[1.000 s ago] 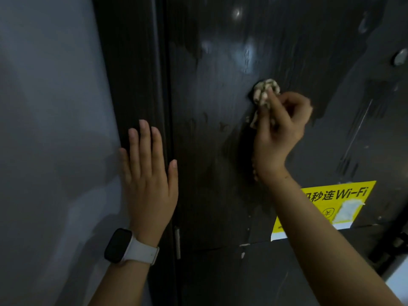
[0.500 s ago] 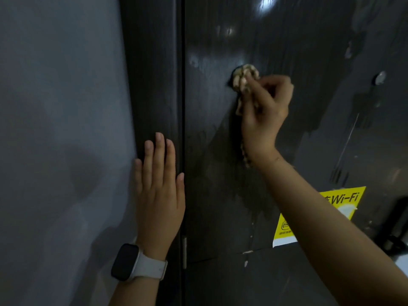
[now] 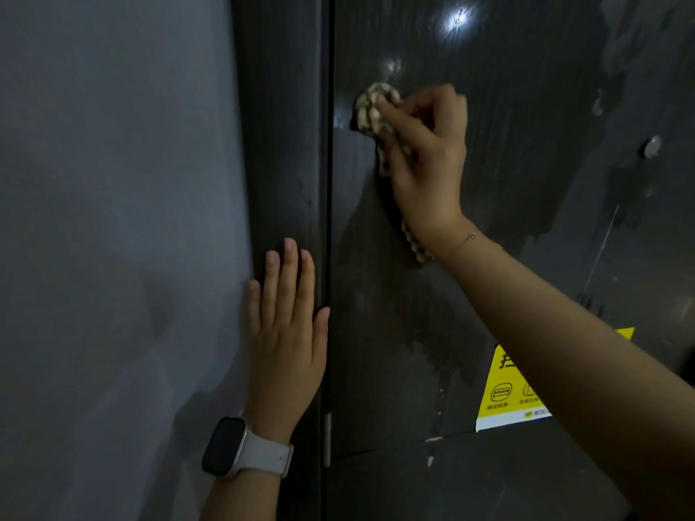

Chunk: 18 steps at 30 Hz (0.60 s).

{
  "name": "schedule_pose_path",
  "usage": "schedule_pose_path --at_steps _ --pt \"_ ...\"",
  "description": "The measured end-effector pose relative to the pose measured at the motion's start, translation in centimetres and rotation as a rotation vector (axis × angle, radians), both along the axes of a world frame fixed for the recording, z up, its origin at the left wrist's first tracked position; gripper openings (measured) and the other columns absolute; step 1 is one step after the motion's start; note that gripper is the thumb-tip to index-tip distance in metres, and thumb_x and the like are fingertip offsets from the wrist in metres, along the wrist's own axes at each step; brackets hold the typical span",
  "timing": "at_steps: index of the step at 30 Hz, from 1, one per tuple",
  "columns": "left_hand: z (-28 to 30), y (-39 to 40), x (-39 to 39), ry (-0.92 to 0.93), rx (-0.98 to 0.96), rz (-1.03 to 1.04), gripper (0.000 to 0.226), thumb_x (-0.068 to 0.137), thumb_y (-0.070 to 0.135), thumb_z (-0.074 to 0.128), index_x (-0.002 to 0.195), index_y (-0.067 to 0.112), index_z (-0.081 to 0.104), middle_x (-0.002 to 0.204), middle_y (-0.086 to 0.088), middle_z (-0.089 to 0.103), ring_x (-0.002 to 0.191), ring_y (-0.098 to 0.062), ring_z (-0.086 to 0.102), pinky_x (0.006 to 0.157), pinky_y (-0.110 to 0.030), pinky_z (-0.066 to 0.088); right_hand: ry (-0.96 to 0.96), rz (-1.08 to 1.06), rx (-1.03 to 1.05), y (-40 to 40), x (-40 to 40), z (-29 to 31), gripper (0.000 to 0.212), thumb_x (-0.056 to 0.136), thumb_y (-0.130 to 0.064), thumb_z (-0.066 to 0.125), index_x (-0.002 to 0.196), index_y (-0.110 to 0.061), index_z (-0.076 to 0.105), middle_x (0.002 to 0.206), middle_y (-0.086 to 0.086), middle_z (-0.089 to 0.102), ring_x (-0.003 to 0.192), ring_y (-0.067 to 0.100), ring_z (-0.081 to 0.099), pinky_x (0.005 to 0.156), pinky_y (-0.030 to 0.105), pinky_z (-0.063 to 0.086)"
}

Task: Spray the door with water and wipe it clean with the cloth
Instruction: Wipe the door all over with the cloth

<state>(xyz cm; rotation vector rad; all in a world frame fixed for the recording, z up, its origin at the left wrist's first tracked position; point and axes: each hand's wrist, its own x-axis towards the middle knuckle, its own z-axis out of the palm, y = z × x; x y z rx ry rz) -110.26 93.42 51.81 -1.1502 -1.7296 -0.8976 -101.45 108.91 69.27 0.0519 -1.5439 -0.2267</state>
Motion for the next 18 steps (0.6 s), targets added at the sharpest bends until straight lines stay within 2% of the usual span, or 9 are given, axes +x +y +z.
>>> schedule_pose_path --at_steps 5,7,9,12,15,18 --pt "0.2 -0.2 0.2 -0.01 -0.016 -0.029 0.075 0.098 0.027 0.045 0.157 0.017 0.001 0.165 -0.003 -0.007 0.153 -0.021 -0.007 0.123 -0.037 -0.01 -0.36 -0.018 0.241 0.0 1.1 -5.0 0.027 0.094 -0.007 0.055 0.116 0.002 0.068 0.109 0.007 0.043 0.098 0.025 0.042 0.097 0.012 0.023" --pt "0.1 -0.2 0.1 -0.013 -0.021 -0.033 0.075 0.097 0.027 0.046 0.157 0.016 0.003 0.166 -0.004 -0.005 0.153 -0.022 -0.006 0.123 -0.037 -0.01 -0.336 -0.038 0.238 -0.1 0.8 -3.0 0.026 0.091 -0.004 0.059 0.114 0.0 0.069 0.107 0.012 0.049 0.097 0.024 0.042 0.094 0.011 0.024" --pt "0.1 -0.2 0.0 -0.014 -0.03 -0.03 0.074 0.097 0.027 0.046 0.157 0.016 0.004 0.166 -0.004 -0.005 0.153 -0.021 -0.006 0.123 -0.037 -0.01 -0.201 -0.04 0.173 -0.6 0.0 -0.1 0.025 0.089 -0.003 0.061 0.111 -0.003 0.072 0.099 0.018 0.058 0.094 0.021 0.041 0.088 0.01 0.026" --pt "0.0 -0.2 -0.2 -0.011 -0.026 -0.029 0.075 0.097 0.028 0.049 0.157 0.015 0.006 0.165 -0.004 -0.005 0.153 -0.021 -0.005 0.123 -0.036 -0.009 -0.075 0.015 0.085 -1.5 -1.1 1.9 0.022 0.089 -0.004 0.063 0.109 -0.006 0.073 0.095 0.018 0.06 0.093 0.017 0.04 0.085 0.009 0.028" --pt "0.0 -0.3 0.0 -0.013 0.004 -0.06 0.067 0.1 0.027 0.043 0.156 0.013 0.009 0.165 -0.005 0.0 0.153 -0.021 -0.003 0.123 -0.036 -0.007 -0.133 0.037 0.07 -1.8 -1.1 -1.8 0.023 0.089 -0.004 0.065 0.111 -0.006 0.072 0.097 0.018 0.059 0.094 0.021 0.045 0.083 0.016 0.032" --pt "0.0 -0.5 0.3 -0.049 0.044 -0.149 0.057 0.103 0.021 0.037 0.155 0.009 0.016 0.165 -0.005 0.005 0.153 -0.021 0.0 0.124 -0.037 -0.005 -0.269 0.056 0.121 -1.6 -0.4 -9.2 0.027 0.087 -0.003 0.067 0.114 -0.004 0.07 0.103 0.011 0.052 0.09 0.025 0.048 0.081 0.022 0.029"
